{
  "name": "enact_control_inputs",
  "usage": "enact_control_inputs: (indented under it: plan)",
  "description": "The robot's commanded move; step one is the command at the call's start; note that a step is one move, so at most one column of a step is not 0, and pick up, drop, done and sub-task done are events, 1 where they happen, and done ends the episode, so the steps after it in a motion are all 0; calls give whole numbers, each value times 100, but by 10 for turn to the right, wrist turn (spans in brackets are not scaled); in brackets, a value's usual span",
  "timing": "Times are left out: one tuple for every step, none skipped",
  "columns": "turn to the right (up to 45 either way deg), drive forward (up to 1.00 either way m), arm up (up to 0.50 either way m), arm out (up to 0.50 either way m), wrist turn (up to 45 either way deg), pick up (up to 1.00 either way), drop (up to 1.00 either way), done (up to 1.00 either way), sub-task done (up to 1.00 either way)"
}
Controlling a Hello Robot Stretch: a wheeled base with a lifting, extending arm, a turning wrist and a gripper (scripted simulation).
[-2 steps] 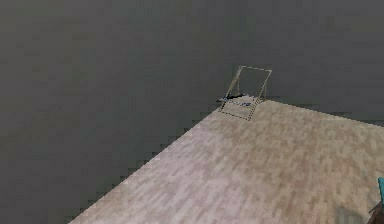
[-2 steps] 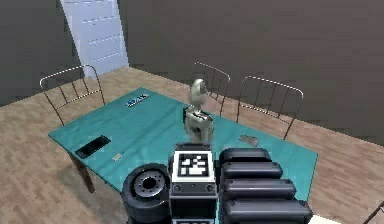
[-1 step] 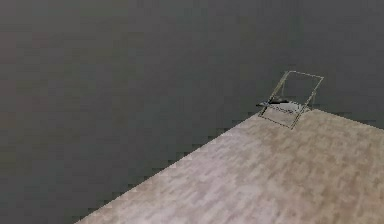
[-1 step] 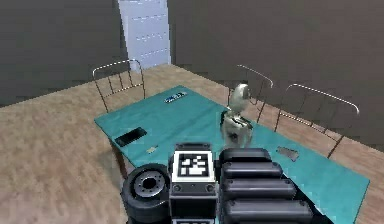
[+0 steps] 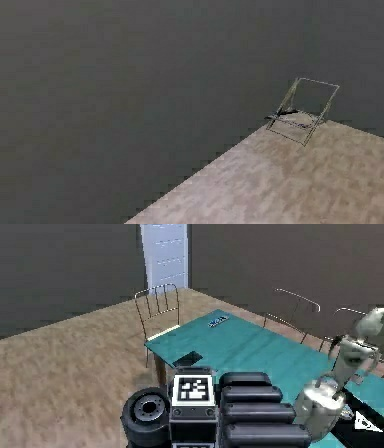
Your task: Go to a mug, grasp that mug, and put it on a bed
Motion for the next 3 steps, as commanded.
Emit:
enact_control_inputs:
  plan:
    - [390, 0, 0, 0, 0, 0, 0, 0, 0]
    - [0, 100, 0, 0, 0, 0, 0, 0, 0]
    - [0, 40, 0, 0, 0, 0, 0, 0, 0]
